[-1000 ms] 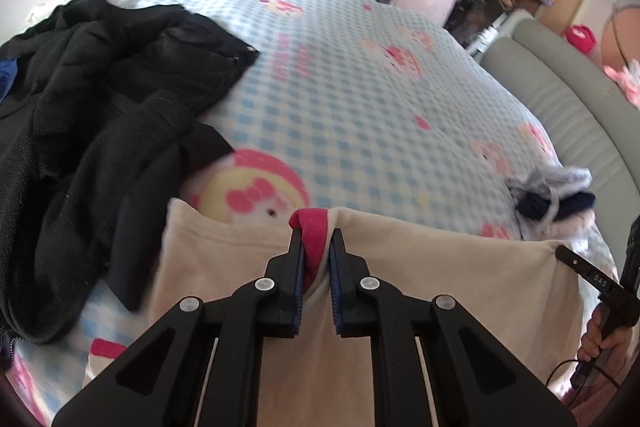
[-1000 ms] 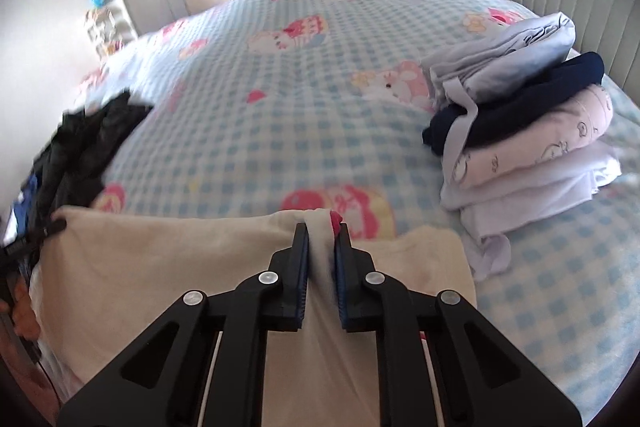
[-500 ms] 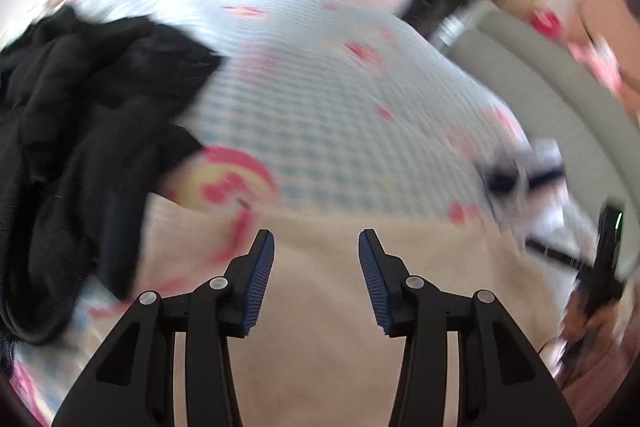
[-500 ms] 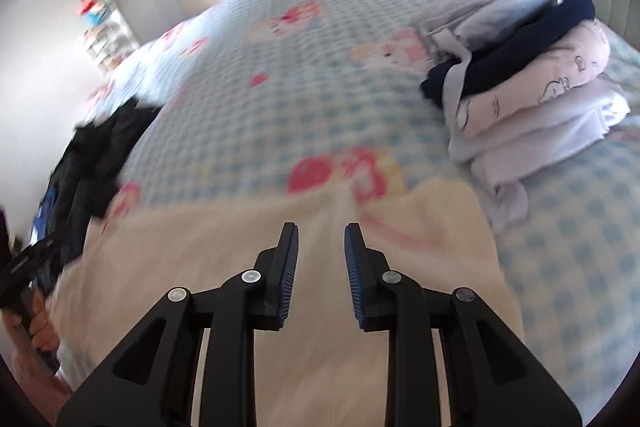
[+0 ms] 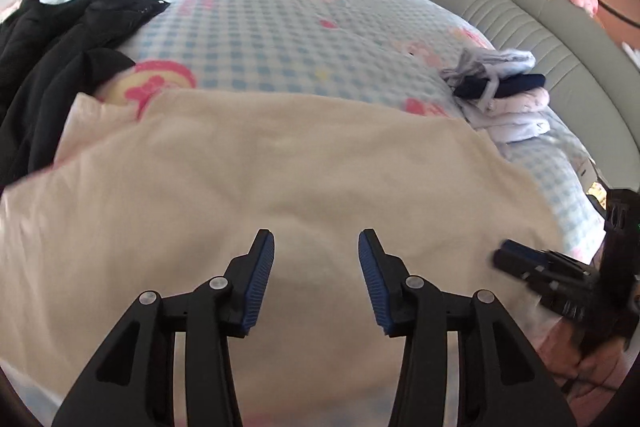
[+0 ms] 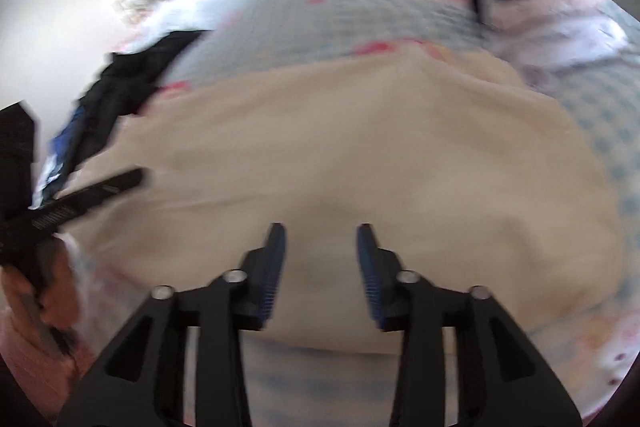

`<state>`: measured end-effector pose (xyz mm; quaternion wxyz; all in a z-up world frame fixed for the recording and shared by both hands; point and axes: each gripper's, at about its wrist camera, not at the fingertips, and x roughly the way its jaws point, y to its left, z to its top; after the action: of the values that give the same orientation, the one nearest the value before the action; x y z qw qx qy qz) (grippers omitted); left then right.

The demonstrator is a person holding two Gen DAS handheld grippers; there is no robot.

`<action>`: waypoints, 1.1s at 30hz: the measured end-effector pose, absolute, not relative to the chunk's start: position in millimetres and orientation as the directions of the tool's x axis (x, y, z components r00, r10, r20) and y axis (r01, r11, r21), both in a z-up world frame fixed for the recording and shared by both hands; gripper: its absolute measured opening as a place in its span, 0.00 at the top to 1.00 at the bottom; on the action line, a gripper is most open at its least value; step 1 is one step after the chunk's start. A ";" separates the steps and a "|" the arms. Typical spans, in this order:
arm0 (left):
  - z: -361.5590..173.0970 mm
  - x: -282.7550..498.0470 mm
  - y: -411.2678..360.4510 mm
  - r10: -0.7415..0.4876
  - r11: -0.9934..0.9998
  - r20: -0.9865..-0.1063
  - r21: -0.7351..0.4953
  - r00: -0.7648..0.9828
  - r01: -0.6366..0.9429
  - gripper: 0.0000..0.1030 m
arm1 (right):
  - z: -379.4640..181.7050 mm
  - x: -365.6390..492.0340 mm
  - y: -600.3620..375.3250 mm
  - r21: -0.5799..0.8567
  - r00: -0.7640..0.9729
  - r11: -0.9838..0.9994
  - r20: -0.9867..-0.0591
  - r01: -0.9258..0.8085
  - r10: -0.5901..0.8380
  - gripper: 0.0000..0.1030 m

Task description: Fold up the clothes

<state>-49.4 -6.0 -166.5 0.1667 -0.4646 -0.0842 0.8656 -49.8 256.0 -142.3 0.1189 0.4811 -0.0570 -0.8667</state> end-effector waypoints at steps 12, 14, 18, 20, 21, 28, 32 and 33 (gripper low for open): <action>-177.7 -9.8 -73.7 0.228 -0.965 -0.824 -0.264 -0.518 -0.004 0.56 | -136.4 -20.9 298.1 0.241 -0.529 -0.969 -0.815 0.061 -0.236 0.65; -185.6 -14.9 -60.6 0.193 -0.977 -0.846 -0.214 -0.497 -0.014 0.56 | -135.1 -22.3 301.2 0.279 -0.532 -0.960 -0.808 0.035 -0.254 0.65; -189.3 -9.2 -58.0 0.165 -0.982 -0.872 -0.187 -0.461 0.003 0.56 | -150.1 -27.5 300.5 0.188 -0.469 -0.982 -0.864 0.035 -0.182 0.71; -185.5 0.1 -75.8 0.178 -0.976 -0.867 -0.217 -0.465 0.030 0.56 | -149.4 -24.5 311.1 0.199 -0.464 -0.980 -0.866 0.021 -0.186 0.72; -184.2 5.5 -87.8 0.173 -0.974 -0.865 -0.223 -0.471 0.051 0.56 | -146.6 -22.1 320.2 0.201 -0.471 -0.980 -0.864 0.005 -0.179 0.72; -173.1 31.0 -166.0 0.122 -0.919 -0.824 -0.304 -0.553 0.250 0.56 | -126.3 -7.1 343.7 0.140 -0.520 -0.987 -0.850 -0.075 -0.081 0.70; -177.0 41.6 -172.6 0.072 -0.903 -0.821 -0.295 -0.567 0.313 0.56 | -124.0 -9.0 307.5 0.114 -0.537 -0.993 -0.838 0.009 -0.101 0.69; -181.5 43.2 -179.6 0.084 -0.884 -0.821 -0.323 -0.565 0.338 0.56 | -129.4 -12.2 307.1 0.123 -0.518 -0.992 -0.849 -0.005 -0.102 0.69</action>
<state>43.2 -179.6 -181.5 -0.0742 -0.4607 -0.2291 0.8543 -12.2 307.1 -129.4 0.0278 0.4899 -0.0550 -0.8696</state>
